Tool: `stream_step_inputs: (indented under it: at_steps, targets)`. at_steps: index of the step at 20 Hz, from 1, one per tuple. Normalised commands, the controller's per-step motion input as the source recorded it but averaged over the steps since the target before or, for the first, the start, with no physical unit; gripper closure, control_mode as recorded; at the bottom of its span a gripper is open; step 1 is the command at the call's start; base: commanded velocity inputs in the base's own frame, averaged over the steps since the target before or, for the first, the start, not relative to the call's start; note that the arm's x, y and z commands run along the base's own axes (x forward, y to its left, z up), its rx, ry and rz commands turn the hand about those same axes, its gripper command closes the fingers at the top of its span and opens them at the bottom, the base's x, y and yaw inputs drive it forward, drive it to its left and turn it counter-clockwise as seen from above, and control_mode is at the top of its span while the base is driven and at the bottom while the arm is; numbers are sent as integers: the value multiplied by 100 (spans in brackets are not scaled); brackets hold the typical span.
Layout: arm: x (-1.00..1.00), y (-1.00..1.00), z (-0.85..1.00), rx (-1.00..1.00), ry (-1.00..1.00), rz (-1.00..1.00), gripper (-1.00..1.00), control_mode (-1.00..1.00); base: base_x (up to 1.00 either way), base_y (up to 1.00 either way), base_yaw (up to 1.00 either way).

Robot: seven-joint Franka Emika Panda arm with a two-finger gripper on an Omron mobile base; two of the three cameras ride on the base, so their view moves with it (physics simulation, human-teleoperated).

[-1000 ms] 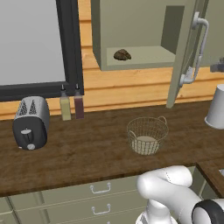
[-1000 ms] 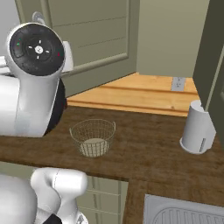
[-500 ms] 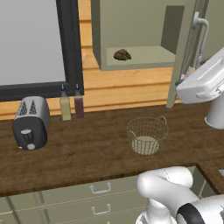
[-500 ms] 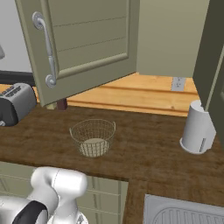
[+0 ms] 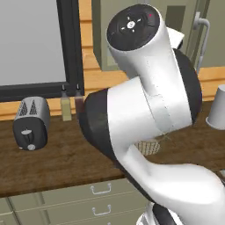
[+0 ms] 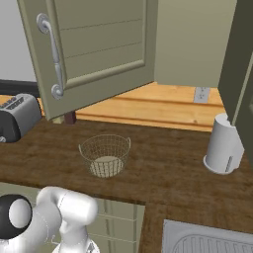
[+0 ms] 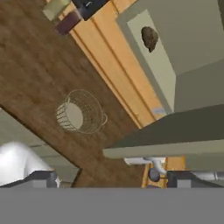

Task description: Open the cabinet, pick up the bread from the cabinet and place it in the basket. Then move the basket to the dining counter.

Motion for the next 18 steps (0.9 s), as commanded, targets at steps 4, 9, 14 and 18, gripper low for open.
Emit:
stream_step_inputs:
  at_steps: [4, 9, 14, 18]
  targets:
    - [68, -10, -34, -54, 26, -64, -100, -100, 0, 0, 0]
    - [36, -61, -26, -38, 22, -63, -100, -100, 0, 0, 0]
    - [32, -90, 0, -24, 17, -50, -100, -100, 0, 0, 0]
    - [23, 12, 1, -18, 0, -9, -100, -100, 0, 0, 0]
